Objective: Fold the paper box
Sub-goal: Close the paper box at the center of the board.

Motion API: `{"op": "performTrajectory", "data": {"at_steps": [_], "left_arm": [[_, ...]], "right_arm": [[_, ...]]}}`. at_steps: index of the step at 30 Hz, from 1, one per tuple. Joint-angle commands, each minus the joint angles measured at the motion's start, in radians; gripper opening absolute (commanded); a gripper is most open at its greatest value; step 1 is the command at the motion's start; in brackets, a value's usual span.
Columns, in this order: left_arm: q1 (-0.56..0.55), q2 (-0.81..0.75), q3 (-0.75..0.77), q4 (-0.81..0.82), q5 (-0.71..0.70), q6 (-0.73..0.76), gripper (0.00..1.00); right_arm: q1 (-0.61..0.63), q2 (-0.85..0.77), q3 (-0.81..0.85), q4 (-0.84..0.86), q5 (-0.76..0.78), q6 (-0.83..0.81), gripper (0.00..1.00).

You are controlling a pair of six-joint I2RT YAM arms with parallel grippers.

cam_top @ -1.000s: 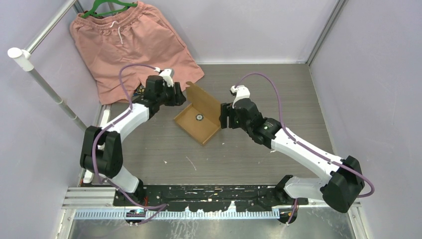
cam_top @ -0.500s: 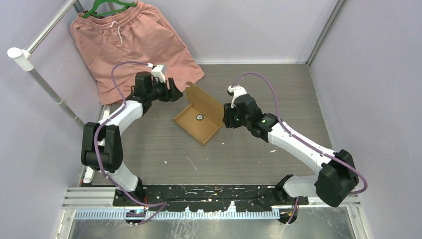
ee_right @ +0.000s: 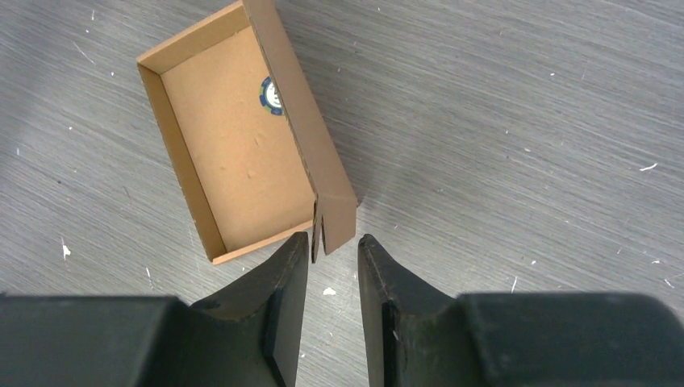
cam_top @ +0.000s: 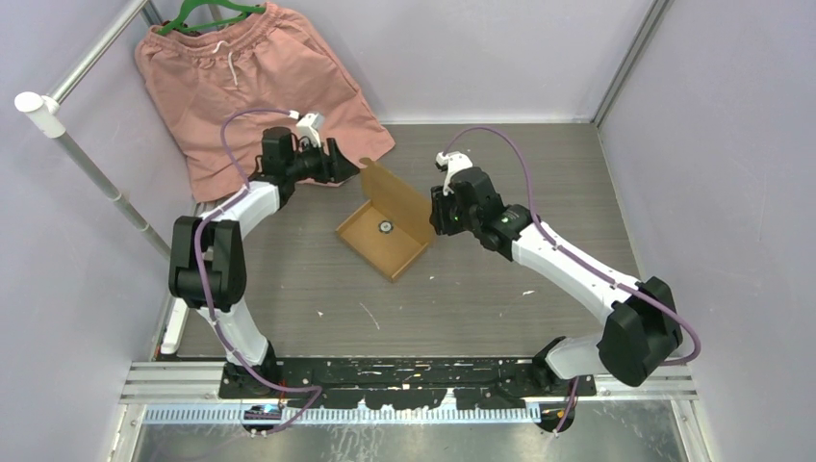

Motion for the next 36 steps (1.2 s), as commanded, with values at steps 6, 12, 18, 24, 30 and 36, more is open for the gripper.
{"op": "performTrajectory", "data": {"at_steps": [6, 12, 18, 24, 30, 36], "left_arm": [[0.004, 0.034, 0.071, 0.08, 0.075, -0.019, 0.56], [0.003, 0.032, 0.063, 0.08, 0.08, -0.016, 0.55], [0.004, 0.026, 0.061, 0.084, 0.086, -0.02, 0.54], [0.003, 0.018, 0.066, 0.073, 0.089, -0.017, 0.54], [0.004, 0.009, 0.07, 0.066, 0.092, -0.015, 0.54], [0.004, 0.011, 0.071, 0.07, 0.107, -0.016, 0.54]], "right_arm": [[-0.015, 0.053, 0.094, -0.004, -0.043, -0.029, 0.33], [-0.015, 0.062, 0.079, 0.001, -0.044, -0.025, 0.32], [-0.016, 0.077, 0.08, 0.006, -0.044, -0.022, 0.26], [-0.016, 0.101, 0.098, -0.002, -0.044, -0.025, 0.25], [-0.016, 0.118, 0.105, -0.003, -0.038, -0.028, 0.13], [-0.015, 0.127, 0.132, -0.027, -0.026, -0.056, 0.06]]}}
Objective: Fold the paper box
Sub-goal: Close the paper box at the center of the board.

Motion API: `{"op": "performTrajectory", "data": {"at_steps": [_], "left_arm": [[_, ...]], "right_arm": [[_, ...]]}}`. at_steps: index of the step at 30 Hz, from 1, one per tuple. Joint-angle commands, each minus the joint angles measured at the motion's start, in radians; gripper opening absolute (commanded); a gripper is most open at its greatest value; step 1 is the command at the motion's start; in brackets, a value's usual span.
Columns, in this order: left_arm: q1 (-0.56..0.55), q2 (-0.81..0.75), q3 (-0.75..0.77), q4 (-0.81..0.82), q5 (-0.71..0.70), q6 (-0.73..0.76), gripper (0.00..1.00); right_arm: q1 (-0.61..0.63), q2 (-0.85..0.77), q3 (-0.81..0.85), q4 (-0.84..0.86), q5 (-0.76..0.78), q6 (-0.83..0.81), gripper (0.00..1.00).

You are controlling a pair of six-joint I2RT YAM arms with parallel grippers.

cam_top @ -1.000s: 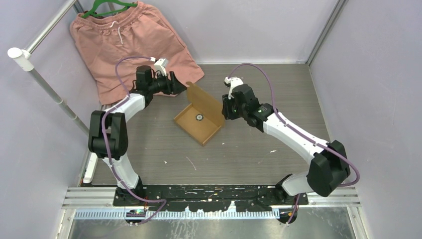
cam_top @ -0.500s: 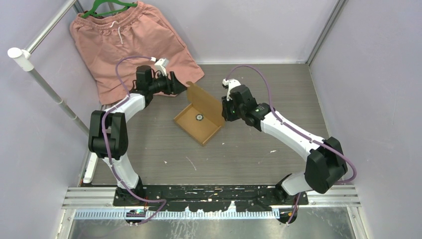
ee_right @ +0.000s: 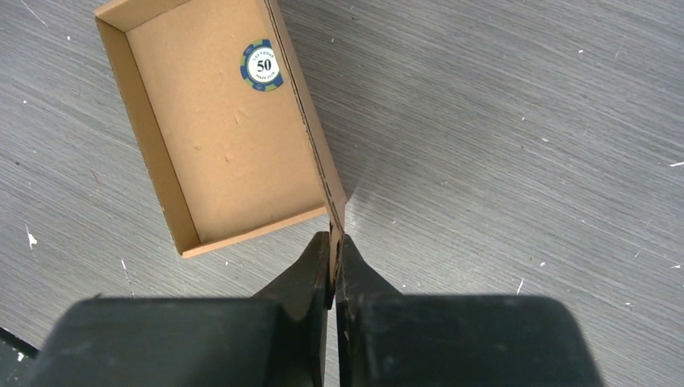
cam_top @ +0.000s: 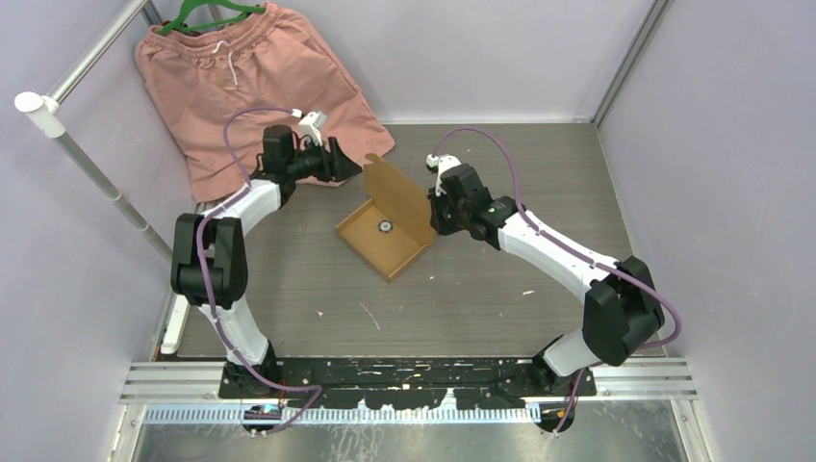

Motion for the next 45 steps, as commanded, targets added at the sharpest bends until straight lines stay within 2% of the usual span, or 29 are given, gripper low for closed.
{"op": "performTrajectory", "data": {"at_steps": [1, 4, 17, 20, 27, 30, 37, 45], "left_arm": [[0.004, -0.028, 0.043, 0.047, 0.044, 0.002, 0.54], [0.004, -0.026, 0.046, 0.039, 0.055, 0.011, 0.54], [0.034, -0.007, 0.045, 0.033, 0.091, 0.024, 0.54], [0.052, 0.011, 0.059, 0.049, 0.125, 0.007, 0.54], [0.078, 0.125, 0.143, 0.222, 0.314, -0.138, 0.57], [0.078, 0.18, 0.151, 0.381, 0.369, -0.255, 0.57], [0.076, 0.295, 0.162, 0.631, 0.425, -0.437, 0.57], [0.07, 0.319, 0.135, 0.723, 0.457, -0.486, 0.56]], "right_arm": [[-0.003, 0.004, 0.084, -0.009, 0.01, -0.046, 0.06], [-0.018, 0.025, 0.124, -0.044, -0.006, -0.087, 0.04], [-0.234, 0.095, 0.227, -0.141, -0.421, -0.235, 0.01], [-0.261, 0.101, 0.235, -0.15, -0.461, -0.251, 0.01], [-0.269, 0.124, 0.256, -0.184, -0.535, -0.253, 0.01], [-0.268, 0.126, 0.254, -0.194, -0.558, -0.253, 0.01], [-0.268, 0.148, 0.263, -0.204, -0.558, -0.258, 0.01], [-0.268, 0.188, 0.302, -0.229, -0.552, -0.275, 0.01]]}}
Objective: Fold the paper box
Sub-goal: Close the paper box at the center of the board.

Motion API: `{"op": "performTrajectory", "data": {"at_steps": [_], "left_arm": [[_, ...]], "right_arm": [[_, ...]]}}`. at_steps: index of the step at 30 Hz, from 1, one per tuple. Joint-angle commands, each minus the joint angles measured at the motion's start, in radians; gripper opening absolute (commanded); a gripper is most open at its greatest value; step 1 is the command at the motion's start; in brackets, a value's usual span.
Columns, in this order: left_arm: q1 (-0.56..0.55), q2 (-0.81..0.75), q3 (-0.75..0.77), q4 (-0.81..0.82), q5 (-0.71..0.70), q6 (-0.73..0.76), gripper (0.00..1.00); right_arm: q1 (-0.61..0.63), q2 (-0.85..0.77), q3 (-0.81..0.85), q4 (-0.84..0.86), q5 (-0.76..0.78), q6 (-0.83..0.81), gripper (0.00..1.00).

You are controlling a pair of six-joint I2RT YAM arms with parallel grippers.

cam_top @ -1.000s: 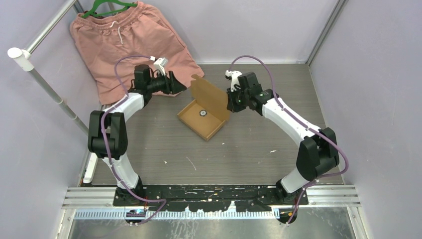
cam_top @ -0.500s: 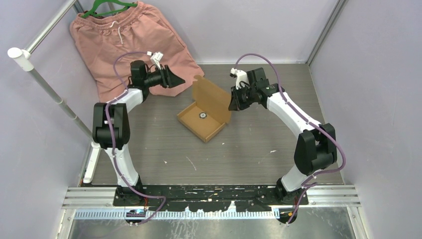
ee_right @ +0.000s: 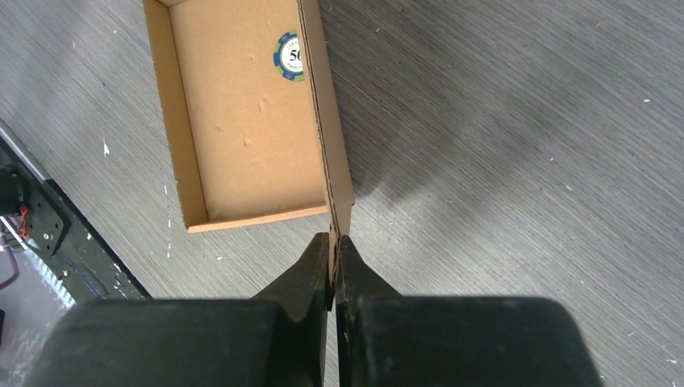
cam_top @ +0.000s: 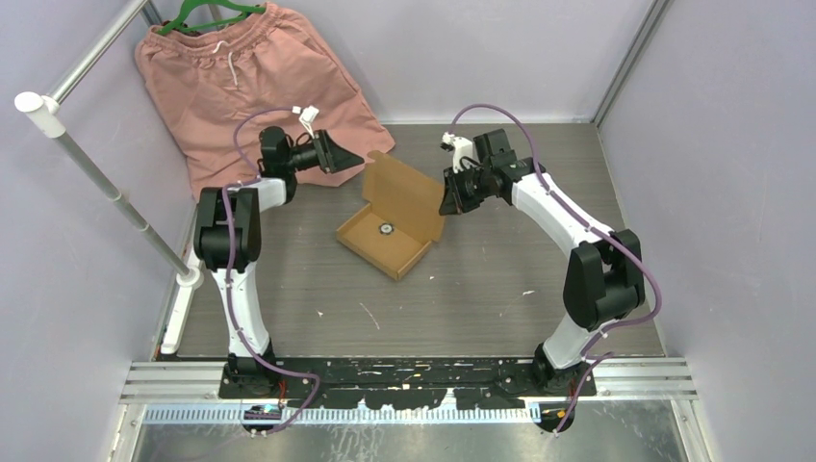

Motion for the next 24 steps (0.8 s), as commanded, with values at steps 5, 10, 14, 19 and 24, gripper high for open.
{"op": "performTrajectory", "data": {"at_steps": [5, 10, 14, 19, 24], "left_arm": [[-0.016, 0.0, 0.024, 0.149, 0.063, -0.048, 0.53], [-0.029, 0.001, 0.019, 0.116, 0.068, -0.014, 0.49], [-0.043, -0.01, 0.031, -0.039, 0.053, 0.114, 0.48], [-0.059, -0.025, 0.056, -0.247, 0.024, 0.269, 0.45], [-0.056, -0.028, 0.054, -0.249, 0.022, 0.275, 0.43]], "right_arm": [[0.004, 0.012, 0.067, -0.002, -0.022, -0.018, 0.01], [0.004, 0.018, 0.079, -0.006, -0.02, -0.019, 0.01], [0.004, 0.02, 0.084, -0.011, -0.019, -0.021, 0.01], [0.003, 0.022, 0.085, -0.01, -0.017, -0.02, 0.01], [0.004, 0.019, 0.082, -0.009, -0.01, -0.022, 0.01]]}}
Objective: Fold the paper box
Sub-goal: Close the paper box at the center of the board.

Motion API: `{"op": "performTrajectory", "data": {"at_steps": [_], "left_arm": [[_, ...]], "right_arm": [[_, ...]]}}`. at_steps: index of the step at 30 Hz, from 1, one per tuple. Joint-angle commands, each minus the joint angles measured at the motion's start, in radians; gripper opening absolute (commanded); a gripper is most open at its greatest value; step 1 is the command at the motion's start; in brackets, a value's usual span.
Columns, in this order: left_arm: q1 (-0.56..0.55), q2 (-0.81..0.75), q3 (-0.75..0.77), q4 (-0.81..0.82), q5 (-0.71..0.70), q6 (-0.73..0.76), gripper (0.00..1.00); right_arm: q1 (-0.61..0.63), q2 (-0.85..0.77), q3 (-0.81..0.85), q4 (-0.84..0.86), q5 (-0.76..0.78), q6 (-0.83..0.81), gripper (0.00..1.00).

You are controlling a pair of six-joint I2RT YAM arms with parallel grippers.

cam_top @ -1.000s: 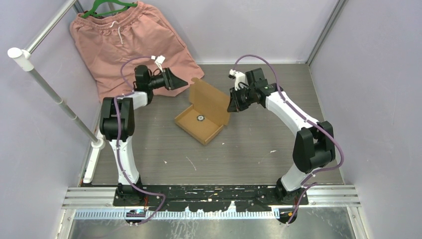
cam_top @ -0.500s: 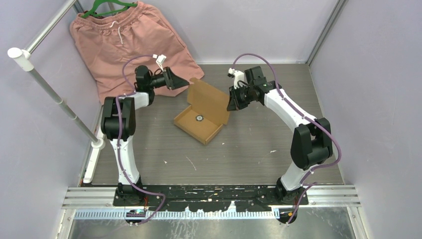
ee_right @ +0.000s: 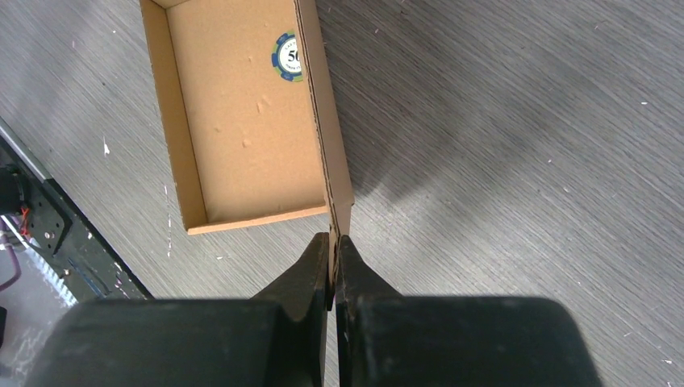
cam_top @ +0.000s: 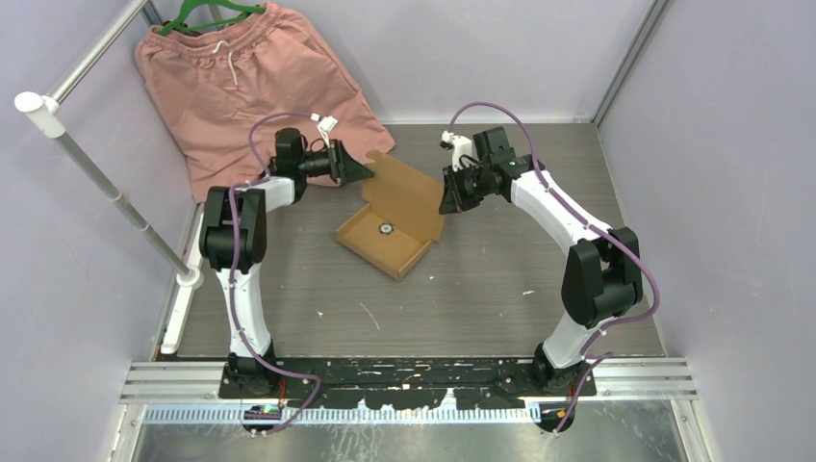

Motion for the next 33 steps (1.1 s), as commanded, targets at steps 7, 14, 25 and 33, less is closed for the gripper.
{"op": "performTrajectory", "data": {"at_steps": [7, 14, 25, 33], "left_arm": [[0.0, -0.026, 0.052, -0.041, -0.002, 0.054, 0.41], [0.001, -0.028, 0.077, -0.073, -0.009, 0.068, 0.41], [0.013, -0.031, 0.09, -0.1, -0.016, 0.081, 0.38], [0.022, -0.033, 0.096, -0.108, -0.022, 0.08, 0.41]], "right_arm": [[0.004, 0.001, 0.05, 0.013, -0.002, -0.015, 0.01], [0.004, 0.004, 0.051, 0.01, 0.004, -0.016, 0.01], [0.004, 0.006, 0.049, 0.012, 0.009, -0.016, 0.01], [0.004, 0.01, 0.053, 0.01, 0.011, -0.016, 0.01]]}}
